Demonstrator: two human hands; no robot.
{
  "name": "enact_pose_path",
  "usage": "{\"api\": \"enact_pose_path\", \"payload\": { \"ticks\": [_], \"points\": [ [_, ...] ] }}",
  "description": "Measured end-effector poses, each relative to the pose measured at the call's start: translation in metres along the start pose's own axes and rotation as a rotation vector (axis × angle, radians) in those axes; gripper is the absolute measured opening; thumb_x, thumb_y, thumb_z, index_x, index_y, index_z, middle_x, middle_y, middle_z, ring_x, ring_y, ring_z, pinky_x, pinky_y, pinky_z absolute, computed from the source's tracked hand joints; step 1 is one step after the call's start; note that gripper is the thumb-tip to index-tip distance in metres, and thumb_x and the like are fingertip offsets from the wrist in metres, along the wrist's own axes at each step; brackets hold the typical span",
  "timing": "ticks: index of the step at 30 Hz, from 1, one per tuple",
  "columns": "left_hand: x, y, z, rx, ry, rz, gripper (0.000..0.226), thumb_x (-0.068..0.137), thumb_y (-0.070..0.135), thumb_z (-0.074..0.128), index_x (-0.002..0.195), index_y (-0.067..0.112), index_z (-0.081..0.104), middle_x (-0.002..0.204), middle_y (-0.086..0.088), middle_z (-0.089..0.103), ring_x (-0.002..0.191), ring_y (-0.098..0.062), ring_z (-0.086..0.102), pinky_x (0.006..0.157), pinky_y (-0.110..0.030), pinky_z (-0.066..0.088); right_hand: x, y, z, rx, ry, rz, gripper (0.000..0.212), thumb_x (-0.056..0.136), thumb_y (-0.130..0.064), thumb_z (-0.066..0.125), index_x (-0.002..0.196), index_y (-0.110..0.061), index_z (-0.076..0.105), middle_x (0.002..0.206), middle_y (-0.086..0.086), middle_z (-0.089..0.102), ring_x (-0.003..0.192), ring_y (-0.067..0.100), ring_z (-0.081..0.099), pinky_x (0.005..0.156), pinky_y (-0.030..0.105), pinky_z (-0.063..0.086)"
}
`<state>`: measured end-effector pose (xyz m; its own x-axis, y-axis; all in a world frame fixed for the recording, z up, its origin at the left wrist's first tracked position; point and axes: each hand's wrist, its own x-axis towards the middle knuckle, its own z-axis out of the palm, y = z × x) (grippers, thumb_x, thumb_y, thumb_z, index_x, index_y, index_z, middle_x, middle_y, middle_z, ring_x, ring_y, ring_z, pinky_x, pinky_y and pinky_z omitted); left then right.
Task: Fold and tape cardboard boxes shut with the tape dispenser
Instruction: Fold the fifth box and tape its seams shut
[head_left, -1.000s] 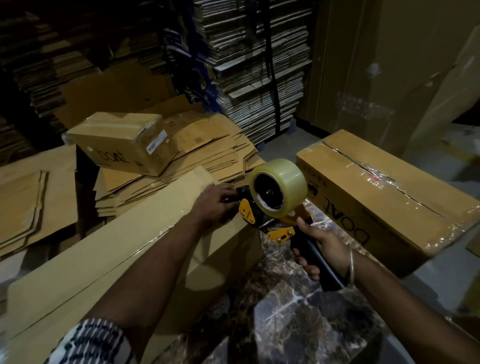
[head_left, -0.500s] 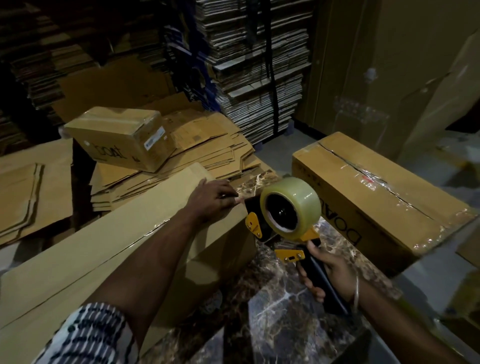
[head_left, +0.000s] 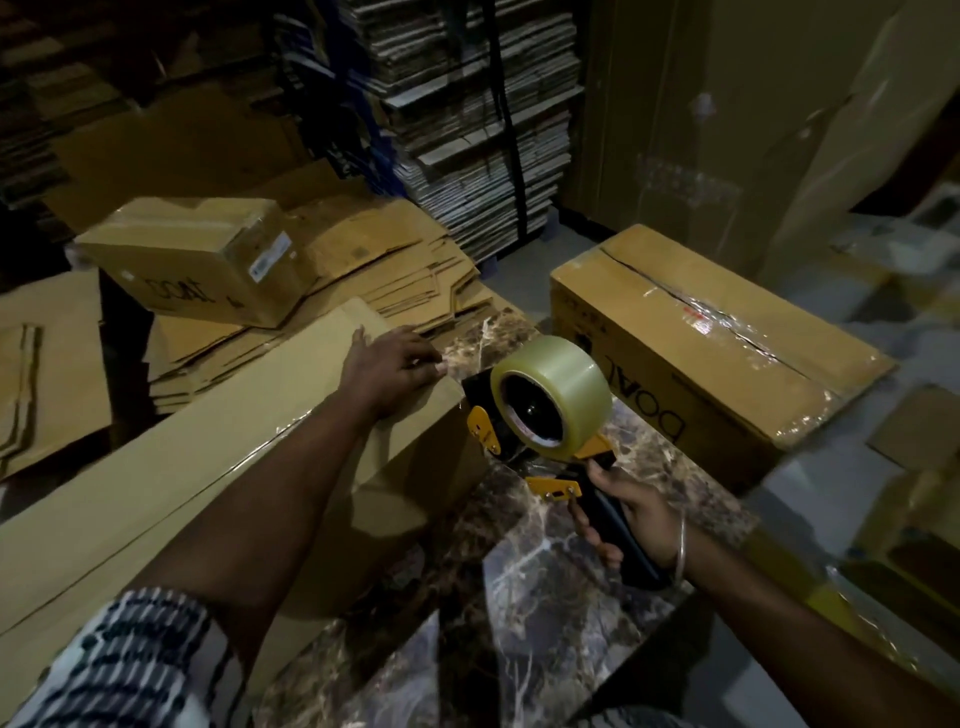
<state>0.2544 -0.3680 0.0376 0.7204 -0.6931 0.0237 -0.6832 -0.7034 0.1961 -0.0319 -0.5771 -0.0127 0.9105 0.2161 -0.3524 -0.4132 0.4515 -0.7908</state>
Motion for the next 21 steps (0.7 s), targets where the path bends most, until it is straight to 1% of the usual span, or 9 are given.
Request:
{"api": "enact_pose_path", "payload": {
  "ticks": [4,7,10,12,14,15,16,18,21],
  "points": [
    [-0.004,-0.002,0.001,-0.03,0.025,-0.018,0.04,0.096,0.058,0.047,0.12,0.034,0.068,0.141,0.011,0.057,0.148,-0.013,0.029,0.115,-0.063,0.001,-0.013,0.014,-0.004,0.007,0.011,-0.028,0.066,0.073,-0.063,0.076,0.077,-0.001,0.057,0.059,0.014,0.048,0.034,0.017,0.041,0.034,0.024,0.032],
    [-0.005,0.0,0.0,-0.016,0.005,0.004,0.044,0.096,0.057,0.04,0.121,0.032,0.067,0.141,0.008,0.058,0.147,-0.015,0.03,0.117,-0.063,0.005,-0.014,0.027,-0.002,0.017,0.063,-0.101,0.072,0.066,-0.069,0.079,0.073,0.0,0.057,0.057,0.013,0.049,0.035,0.016,0.042,0.037,0.022,0.034],
    [-0.009,0.019,0.003,0.001,0.039,0.049,0.034,0.101,0.032,0.045,0.129,0.03,0.063,0.145,0.006,0.055,0.145,-0.017,0.035,0.119,-0.061,0.006,-0.007,0.032,-0.002,0.08,0.056,-0.119,0.072,0.064,-0.066,0.083,0.074,0.0,0.056,0.058,0.012,0.052,0.036,0.016,0.045,0.037,0.021,0.037],
    [-0.012,0.038,0.007,-0.167,0.057,0.111,0.033,0.1,0.022,0.047,0.127,0.028,0.065,0.138,0.003,0.06,0.133,-0.017,0.049,0.12,-0.06,0.012,-0.005,0.036,-0.005,0.11,0.049,-0.121,0.07,0.062,-0.063,0.087,0.073,-0.001,0.058,0.059,0.012,0.054,0.036,0.016,0.047,0.037,0.021,0.039],
    [-0.011,0.052,0.011,-0.338,-0.01,0.173,0.033,0.096,0.033,0.044,0.113,0.027,0.071,0.122,0.006,0.068,0.112,-0.011,0.059,0.114,-0.063,0.024,-0.005,0.044,-0.008,0.151,0.083,-0.115,0.066,0.054,-0.059,0.092,0.072,-0.003,0.063,0.058,0.013,0.056,0.034,0.017,0.048,0.034,0.021,0.039],
    [-0.01,0.055,0.014,-0.316,-0.062,0.198,0.036,0.095,0.04,0.042,0.108,0.027,0.072,0.115,0.008,0.069,0.105,-0.007,0.058,0.112,-0.064,0.024,-0.005,0.048,-0.01,0.177,0.093,-0.109,0.063,0.051,-0.057,0.094,0.071,-0.005,0.065,0.059,0.013,0.057,0.034,0.017,0.05,0.034,0.022,0.039],
    [-0.008,0.056,0.016,-0.241,-0.113,0.219,0.041,0.093,0.047,0.04,0.105,0.026,0.073,0.113,0.01,0.069,0.104,-0.005,0.057,0.113,-0.066,0.019,-0.004,0.053,-0.011,0.202,0.094,-0.101,0.061,0.049,-0.057,0.096,0.07,-0.007,0.068,0.059,0.012,0.058,0.036,0.018,0.051,0.034,0.022,0.04],
    [-0.004,0.055,0.017,-0.106,-0.199,0.24,0.05,0.092,0.055,0.036,0.106,0.026,0.075,0.119,0.011,0.068,0.117,-0.006,0.054,0.115,-0.067,0.003,-0.003,0.059,-0.014,0.214,0.095,-0.073,0.058,0.047,-0.059,0.096,0.068,-0.01,0.072,0.06,0.011,0.059,0.039,0.018,0.054,0.036,0.024,0.04],
    [-0.004,0.055,0.014,-0.036,-0.251,0.261,0.046,0.087,0.045,0.039,0.113,0.029,0.074,0.129,0.015,0.064,0.135,-0.007,0.044,0.115,-0.068,-0.007,0.0,0.061,-0.019,0.206,0.092,-0.046,0.06,0.049,-0.061,0.094,0.069,-0.009,0.071,0.061,0.011,0.058,0.039,0.018,0.053,0.036,0.023,0.039]
  ]
}}
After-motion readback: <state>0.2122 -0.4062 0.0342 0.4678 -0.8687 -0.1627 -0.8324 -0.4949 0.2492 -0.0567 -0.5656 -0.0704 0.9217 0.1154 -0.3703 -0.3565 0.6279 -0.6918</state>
